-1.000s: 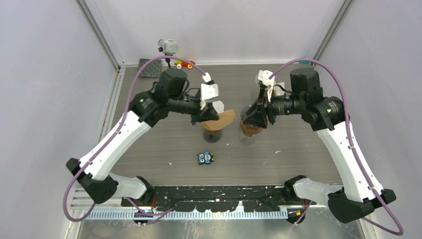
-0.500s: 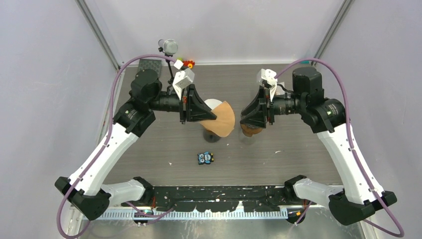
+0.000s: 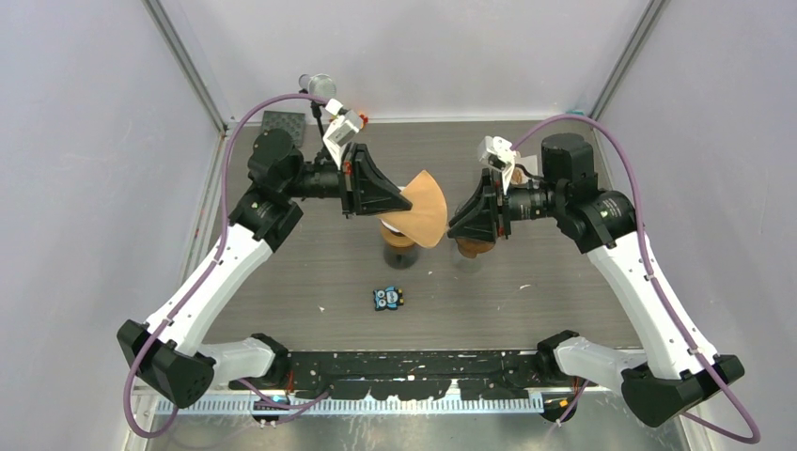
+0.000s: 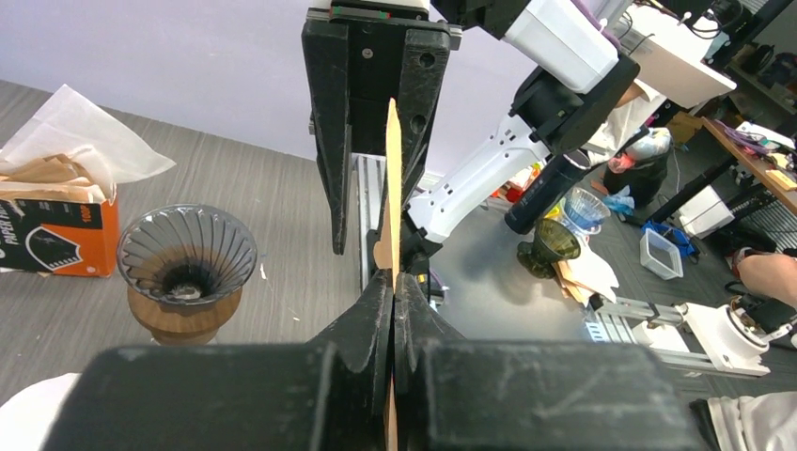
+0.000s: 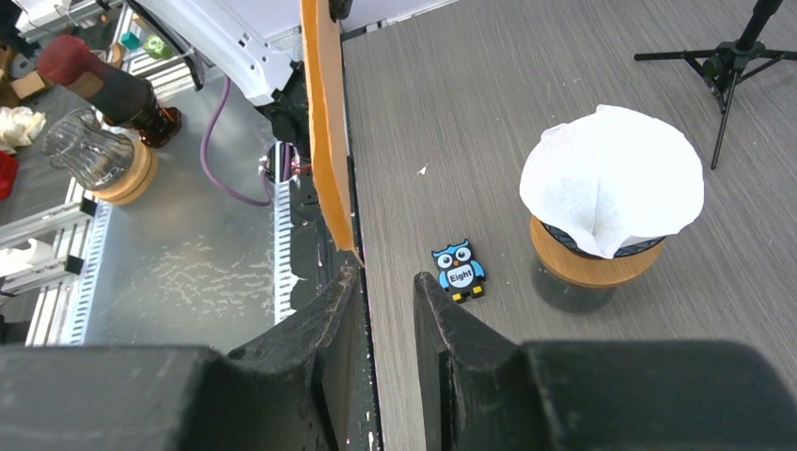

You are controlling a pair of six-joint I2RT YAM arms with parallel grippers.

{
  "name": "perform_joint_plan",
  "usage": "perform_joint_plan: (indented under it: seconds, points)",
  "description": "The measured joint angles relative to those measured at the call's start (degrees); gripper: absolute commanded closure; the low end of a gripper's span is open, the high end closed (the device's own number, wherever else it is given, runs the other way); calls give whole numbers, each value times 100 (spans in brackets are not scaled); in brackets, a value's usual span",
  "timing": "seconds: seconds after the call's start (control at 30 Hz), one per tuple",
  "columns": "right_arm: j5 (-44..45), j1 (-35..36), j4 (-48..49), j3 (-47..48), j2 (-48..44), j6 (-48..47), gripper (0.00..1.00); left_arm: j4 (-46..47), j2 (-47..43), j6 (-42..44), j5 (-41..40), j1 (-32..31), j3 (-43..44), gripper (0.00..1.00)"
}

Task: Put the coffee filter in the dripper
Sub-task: Place the coffee filter in the coffee dripper.

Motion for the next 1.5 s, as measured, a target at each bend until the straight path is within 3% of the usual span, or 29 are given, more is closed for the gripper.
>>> perform_joint_plan:
  seconds: [0.8, 1.07, 1.3, 1.5]
  points:
    - [474, 0, 741, -225, 136, 697, 80, 717, 0, -527, 127, 2, -264, 100]
    - [525, 0, 575, -256, 17, 420, 80, 802, 0, -533, 166, 2, -341, 100]
    - [433, 0, -114, -256, -367, -271, 74, 802, 35, -516, 164, 2, -341, 100]
    - [247, 0, -181, -256, -472, -267, 69, 791, 155, -509, 153, 2, -341, 100]
